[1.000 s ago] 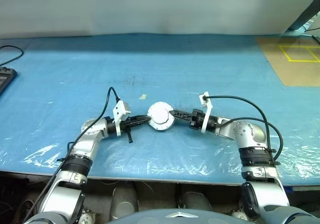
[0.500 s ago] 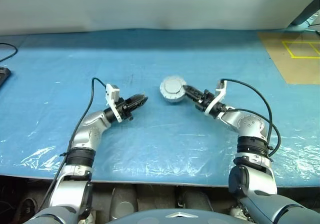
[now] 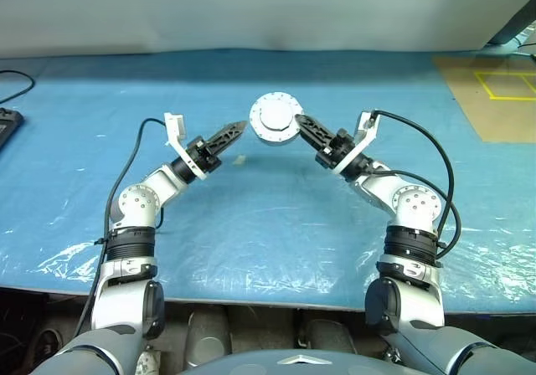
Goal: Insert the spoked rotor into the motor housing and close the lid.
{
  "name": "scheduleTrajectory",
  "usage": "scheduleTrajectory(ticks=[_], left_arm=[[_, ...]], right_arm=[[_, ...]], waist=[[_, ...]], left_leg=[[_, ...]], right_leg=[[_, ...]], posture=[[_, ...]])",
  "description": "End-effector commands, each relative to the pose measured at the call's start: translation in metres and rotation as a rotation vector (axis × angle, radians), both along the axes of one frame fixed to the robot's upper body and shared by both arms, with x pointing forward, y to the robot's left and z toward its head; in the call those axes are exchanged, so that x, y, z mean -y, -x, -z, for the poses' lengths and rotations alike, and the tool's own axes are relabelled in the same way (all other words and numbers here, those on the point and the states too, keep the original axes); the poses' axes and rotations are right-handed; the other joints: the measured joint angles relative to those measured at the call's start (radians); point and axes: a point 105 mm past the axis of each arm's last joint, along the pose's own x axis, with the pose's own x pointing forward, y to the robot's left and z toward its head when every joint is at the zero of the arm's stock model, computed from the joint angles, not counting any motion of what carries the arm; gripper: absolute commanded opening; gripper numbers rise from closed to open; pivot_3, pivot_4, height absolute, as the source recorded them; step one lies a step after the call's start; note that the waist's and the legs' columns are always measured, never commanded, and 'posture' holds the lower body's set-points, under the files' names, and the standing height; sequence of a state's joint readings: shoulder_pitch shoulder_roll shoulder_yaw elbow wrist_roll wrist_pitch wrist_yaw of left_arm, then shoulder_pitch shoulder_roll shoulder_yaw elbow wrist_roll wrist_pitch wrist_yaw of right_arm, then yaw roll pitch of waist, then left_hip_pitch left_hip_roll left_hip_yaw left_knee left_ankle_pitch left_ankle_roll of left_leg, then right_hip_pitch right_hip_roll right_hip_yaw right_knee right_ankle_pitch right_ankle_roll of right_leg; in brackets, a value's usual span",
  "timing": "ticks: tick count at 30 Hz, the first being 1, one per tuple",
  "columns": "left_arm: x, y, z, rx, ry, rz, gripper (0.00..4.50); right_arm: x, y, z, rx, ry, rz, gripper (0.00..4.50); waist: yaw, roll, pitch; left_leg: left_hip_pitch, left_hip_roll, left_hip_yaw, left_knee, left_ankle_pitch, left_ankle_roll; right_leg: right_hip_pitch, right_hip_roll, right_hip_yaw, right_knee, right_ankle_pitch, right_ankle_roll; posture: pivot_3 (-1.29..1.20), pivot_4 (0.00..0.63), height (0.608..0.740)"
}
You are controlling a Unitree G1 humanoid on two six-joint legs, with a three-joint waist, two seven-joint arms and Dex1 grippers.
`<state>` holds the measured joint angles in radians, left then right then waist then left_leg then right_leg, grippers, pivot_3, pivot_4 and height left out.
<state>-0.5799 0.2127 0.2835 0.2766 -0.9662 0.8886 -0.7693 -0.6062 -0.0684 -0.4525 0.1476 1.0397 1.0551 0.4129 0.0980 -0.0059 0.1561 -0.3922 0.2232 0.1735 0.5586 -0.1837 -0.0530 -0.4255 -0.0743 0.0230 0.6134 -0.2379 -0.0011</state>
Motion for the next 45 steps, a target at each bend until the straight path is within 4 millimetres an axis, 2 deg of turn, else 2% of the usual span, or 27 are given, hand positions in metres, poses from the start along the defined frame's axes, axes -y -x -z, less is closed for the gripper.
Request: scheduleTrajectory(ticks=[1,11,19,25,29,33,37,40,45], left_arm=[[0.002,0.005,-0.011,0.024,0.008,0.022,4.48],[0.006,0.007,-0.011,0.004,0.058,0.031,4.48],[0.008,0.008,-0.009,0.027,0.048,0.034,4.48],[0.003,0.006,-0.006,0.019,0.055,0.020,2.78],[0.002,0.005,-0.002,0.008,0.044,0.012,2.78],[0.000,-0.003,0.011,-0.030,-0.015,-0.048,2.78],[-0.007,-0.011,0.013,-0.040,-0.013,-0.115,2.78],[-0.016,-0.021,0.013,-0.033,-0.017,-0.193,2.78],[-0.042,-0.053,0.020,-0.078,-0.029,-0.447,2.78]], right_arm=[[0.000,0.008,-0.028,0.119,-0.066,-0.024,1.17],[-0.023,0.028,-0.024,0.147,-0.021,-0.163,1.17],[-0.031,0.033,-0.023,0.156,-0.013,-0.196,1.17],[-0.031,0.029,-0.022,0.146,-0.011,-0.176,1.17],[-0.031,0.027,-0.020,0.140,0.001,-0.163,1.17],[-0.030,0.022,-0.017,0.164,0.035,-0.123,1.17],[-0.026,0.014,-0.015,0.184,0.065,-0.064,2.52],[-0.017,-0.003,-0.013,0.200,0.128,0.071,3.52],[0.001,-0.021,-0.011,0.212,0.178,0.209,3.52]], waist=[[-0.001,0.000,0.000],[-0.002,0.000,0.000],[-0.001,0.000,0.000],[-0.001,0.000,0.000],[-0.001,0.000,0.000],[-0.001,0.000,0.000],[-0.001,0.000,0.000],[-0.004,0.000,0.000],[-0.002,-0.001,0.001]], left_leg=[[0.000,0.000,0.000,0.000,0.000,0.000],[-0.002,0.000,-0.002,0.002,0.000,0.000],[-0.002,0.000,-0.003,0.005,0.000,0.000],[-0.002,0.000,-0.003,0.006,0.000,0.000],[-0.002,0.000,-0.004,0.006,0.000,0.000],[-0.002,0.000,-0.004,0.007,0.000,0.000],[-0.002,0.000,-0.005,0.008,0.000,0.000],[-0.002,0.000,-0.005,0.009,0.000,0.000],[-0.003,0.000,-0.008,0.012,0.000,0.000]], right_leg=[[0.000,0.000,0.000,0.000,0.000,0.000],[0.000,0.000,-0.001,0.001,0.000,0.001],[0.000,0.000,-0.001,0.004,0.001,0.001],[0.000,0.000,-0.001,0.005,0.001,0.001],[0.000,0.000,-0.001,0.005,0.001,0.001],[0.000,0.000,-0.001,0.006,0.001,0.001],[0.001,0.000,-0.002,0.006,0.001,0.001],[0.001,0.000,-0.002,0.008,0.001,0.001],[0.001,0.000,-0.002,0.009,0.001,0.002]], posture=[[0.00,0.150,0.740],[0.00,0.150,0.740],[0.00,0.150,0.740],[0.00,0.150,0.740],[0.00,0.150,0.740],[0.00,0.150,0.740],[0.00,0.150,0.740],[0.00,0.150,0.740],[0.00,0.150,0.740]])
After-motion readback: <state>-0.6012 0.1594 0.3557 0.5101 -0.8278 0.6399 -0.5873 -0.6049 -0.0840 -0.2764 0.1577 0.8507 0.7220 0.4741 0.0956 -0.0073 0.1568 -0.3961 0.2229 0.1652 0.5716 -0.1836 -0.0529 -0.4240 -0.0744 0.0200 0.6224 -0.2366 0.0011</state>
